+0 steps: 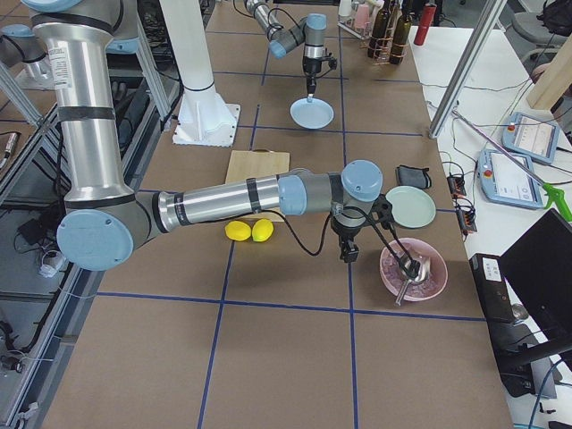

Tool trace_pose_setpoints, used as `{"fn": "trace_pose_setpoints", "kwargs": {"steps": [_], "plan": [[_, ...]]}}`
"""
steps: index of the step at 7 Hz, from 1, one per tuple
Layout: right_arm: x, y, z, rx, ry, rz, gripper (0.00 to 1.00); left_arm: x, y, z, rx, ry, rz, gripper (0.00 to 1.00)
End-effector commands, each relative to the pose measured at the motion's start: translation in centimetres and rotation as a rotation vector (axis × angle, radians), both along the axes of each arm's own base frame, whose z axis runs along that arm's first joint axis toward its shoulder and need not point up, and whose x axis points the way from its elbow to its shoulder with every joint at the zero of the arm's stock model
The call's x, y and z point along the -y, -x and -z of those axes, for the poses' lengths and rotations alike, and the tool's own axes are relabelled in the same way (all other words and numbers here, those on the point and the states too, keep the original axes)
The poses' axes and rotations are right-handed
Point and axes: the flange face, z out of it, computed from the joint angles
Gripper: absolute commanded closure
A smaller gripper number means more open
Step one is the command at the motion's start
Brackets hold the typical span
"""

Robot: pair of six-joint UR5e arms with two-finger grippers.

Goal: Pick orange to plate
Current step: 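Slide the light blue plate with the left gripper toward the table center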

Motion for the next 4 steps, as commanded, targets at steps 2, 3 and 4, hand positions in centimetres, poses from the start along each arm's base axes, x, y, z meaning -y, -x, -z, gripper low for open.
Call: {"fn": "trace_pose_setpoints", "kwargs": {"steps": [2,3,4], "plan": [[-0.2,0.1,1.0,0.008,-0.021,0.003,0.00,-1.8,-4.3,-2.1,0.003,-0.021,-0.022,1.00],[-0.2,0.3,1.1,0.009,-0.021,0.006,0.00,-1.8,-4.3,-2.3,-0.013,-0.032,-0.023,1.00],[-0.2,1.2,1.7,0.014,-0.031,0.021,0.00,-1.6,-4.1,-2.3,-0.014,-0.033,-0.018,0.70]]}}
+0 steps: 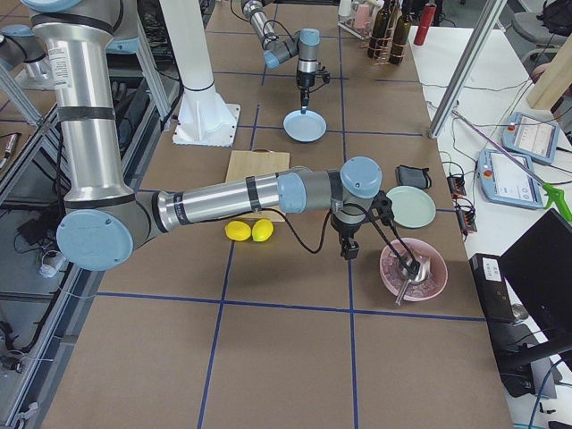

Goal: Pick orange to plate
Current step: 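Slide the light blue plate with the left gripper toward the table center, then release the plate and lift the left gripper while the right gripper grasps the orange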

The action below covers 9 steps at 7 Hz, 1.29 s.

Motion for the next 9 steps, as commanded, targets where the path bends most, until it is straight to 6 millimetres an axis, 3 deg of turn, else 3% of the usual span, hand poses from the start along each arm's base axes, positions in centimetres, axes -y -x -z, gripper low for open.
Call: {"fn": "trace_pose_setpoints", "kwargs": {"steps": [1,2,3,4,6,7,8,9], "plan": [[0.1,2.4,1.5,0.007,-0.012,0.031,0.00,1.4,2.5,1.2,-0.038,-0.021,0.036,0.46],[-0.3,5.6,3.6,0.012,0.019,0.035,0.00,1.8,6.5,2.4,-0.075,-0.044,0.072,0.38],[-0.5,9.7,6.9,0.016,0.061,0.025,0.00,2.2,9.4,3.3,-0.102,-0.061,0.100,0.38],[-0.4,14.5,10.0,0.020,0.102,-0.029,0.00,2.4,11.0,3.7,-0.115,-0.070,0.116,0.38],[-3.1,25.6,11.1,-0.058,0.037,-0.139,0.00,2.5,11.3,3.6,-0.115,-0.069,0.122,0.37],[-4.6,29.3,10.9,-0.094,0.021,-0.133,0.00,2.7,11.5,3.6,-0.115,-0.069,0.127,0.37],[-5.2,31.2,10.7,-0.120,0.001,-0.123,0.00,2.8,11.7,3.7,-0.116,-0.071,0.130,0.37],[-5.0,31.6,10.4,-0.123,0.006,-0.119,0.00,2.8,11.7,3.7,-0.115,-0.071,0.131,0.36]]}}
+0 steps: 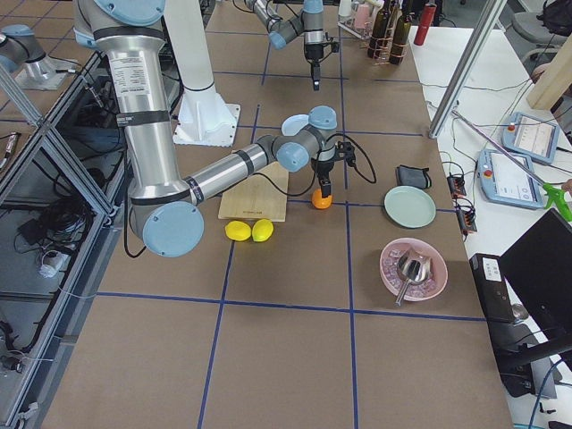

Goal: Pick orange to plate
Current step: 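Release the plate and lift the left gripper while the right gripper grasps the orange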

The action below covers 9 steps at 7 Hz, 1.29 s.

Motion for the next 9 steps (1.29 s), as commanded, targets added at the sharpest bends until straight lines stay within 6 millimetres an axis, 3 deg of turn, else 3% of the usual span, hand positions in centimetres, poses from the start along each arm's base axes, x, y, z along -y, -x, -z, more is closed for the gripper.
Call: {"fn": "trace_pose_setpoints", "kwargs": {"steps": [1,4,9], "plan": [[0.0,1.7,0.0,-0.014,-0.007,0.000,0.00,0.0,0.1,0.0,0.000,0.000,0.001,0.36],[0.8,4.9,-0.2,-0.020,0.023,0.011,0.00,-0.2,0.4,0.1,-0.004,-0.003,0.001,0.36],[1.4,4.9,-2.1,-0.060,0.077,-0.069,0.00,-0.4,0.6,0.1,-0.006,-0.005,0.001,0.36]]}}
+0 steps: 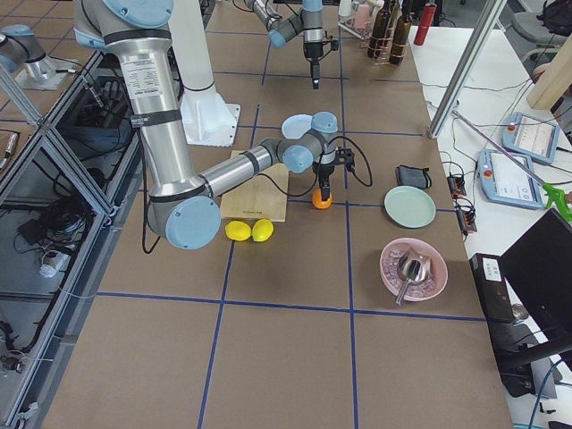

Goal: Pick orange to plate
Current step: 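Release the plate and lift the left gripper while the right gripper grasps the orange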

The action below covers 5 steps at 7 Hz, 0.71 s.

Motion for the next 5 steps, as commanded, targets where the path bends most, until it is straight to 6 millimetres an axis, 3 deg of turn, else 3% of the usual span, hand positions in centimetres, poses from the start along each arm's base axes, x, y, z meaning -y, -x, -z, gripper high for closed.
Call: {"fn": "trace_pose_setpoints", "kwargs": {"steps": [1,5], "plan": [[0.2,0.2,-0.7,-0.013,0.009,-0.004,0.00,0.0,0.0,0.0,-0.001,0.000,0.000,0.35],[0.5,1.7,-3.7,0.002,-0.007,0.007,0.00,-0.5,0.7,0.3,-0.010,-0.008,0.001,0.35]]}}
